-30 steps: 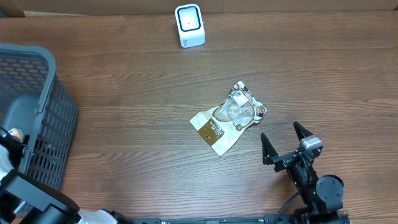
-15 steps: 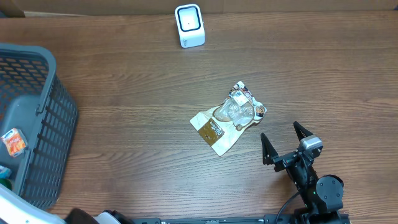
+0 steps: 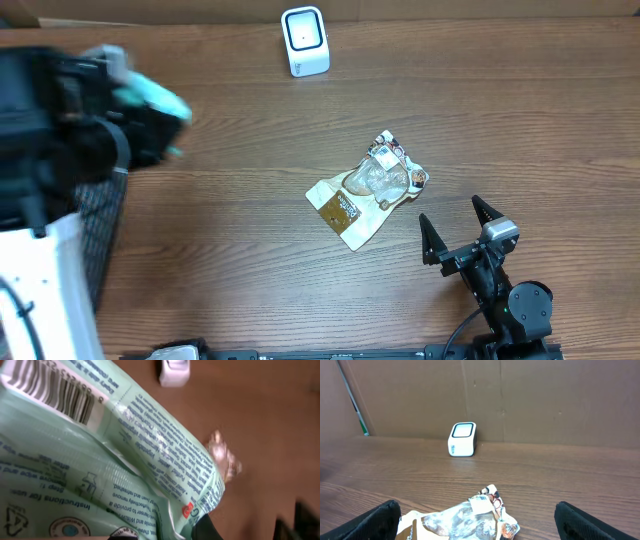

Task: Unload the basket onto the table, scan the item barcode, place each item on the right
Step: 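Carry the green wipes pack out and set it beside the snack bag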

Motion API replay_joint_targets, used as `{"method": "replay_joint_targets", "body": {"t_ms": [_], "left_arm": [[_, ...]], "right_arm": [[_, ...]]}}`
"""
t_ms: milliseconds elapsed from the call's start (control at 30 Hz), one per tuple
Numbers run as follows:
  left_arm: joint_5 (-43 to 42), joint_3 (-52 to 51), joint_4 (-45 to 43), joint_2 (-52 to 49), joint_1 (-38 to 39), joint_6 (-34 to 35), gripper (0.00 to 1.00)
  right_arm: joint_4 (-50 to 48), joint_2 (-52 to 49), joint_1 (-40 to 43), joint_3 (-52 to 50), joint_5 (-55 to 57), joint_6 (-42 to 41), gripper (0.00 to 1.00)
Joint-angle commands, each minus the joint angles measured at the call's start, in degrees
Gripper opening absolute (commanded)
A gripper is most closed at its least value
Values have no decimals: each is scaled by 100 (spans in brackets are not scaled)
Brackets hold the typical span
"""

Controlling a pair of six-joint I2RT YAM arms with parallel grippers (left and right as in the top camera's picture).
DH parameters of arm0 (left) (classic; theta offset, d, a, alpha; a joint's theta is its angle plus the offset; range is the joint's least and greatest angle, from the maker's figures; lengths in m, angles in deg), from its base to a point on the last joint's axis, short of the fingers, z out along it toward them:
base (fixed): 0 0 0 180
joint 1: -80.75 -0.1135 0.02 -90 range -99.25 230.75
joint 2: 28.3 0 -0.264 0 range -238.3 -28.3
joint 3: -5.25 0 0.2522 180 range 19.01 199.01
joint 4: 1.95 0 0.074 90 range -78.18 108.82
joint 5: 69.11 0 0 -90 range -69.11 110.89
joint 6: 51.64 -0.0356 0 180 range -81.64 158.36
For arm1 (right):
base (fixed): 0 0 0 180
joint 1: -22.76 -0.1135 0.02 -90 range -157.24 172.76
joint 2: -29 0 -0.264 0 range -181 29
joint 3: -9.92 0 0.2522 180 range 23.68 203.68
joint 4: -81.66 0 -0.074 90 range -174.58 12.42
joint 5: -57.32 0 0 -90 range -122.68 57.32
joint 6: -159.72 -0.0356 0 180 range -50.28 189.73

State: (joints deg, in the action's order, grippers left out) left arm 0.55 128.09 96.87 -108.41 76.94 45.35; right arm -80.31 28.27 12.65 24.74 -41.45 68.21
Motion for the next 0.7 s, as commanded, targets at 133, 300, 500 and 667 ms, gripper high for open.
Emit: {"method": "replay_joint_targets", "body": {"t_ms": [133,300,500,667], "left_arm": [[898,-2081,-761,31,1840,560,5],[855,-3827,-2140,28,2385,1394,4],[625,-5394,-3738,28,2675,1904,4],[629,-6043,-4483,28,2761,2186,4]], "right_arm": [[-28,50,22,-59,-9,0,100],[-28,50,22,-59,-9,-2,100],[-28,50,22,-59,-9,0,100],[-28,50,22,-59,-9,0,100]]}}
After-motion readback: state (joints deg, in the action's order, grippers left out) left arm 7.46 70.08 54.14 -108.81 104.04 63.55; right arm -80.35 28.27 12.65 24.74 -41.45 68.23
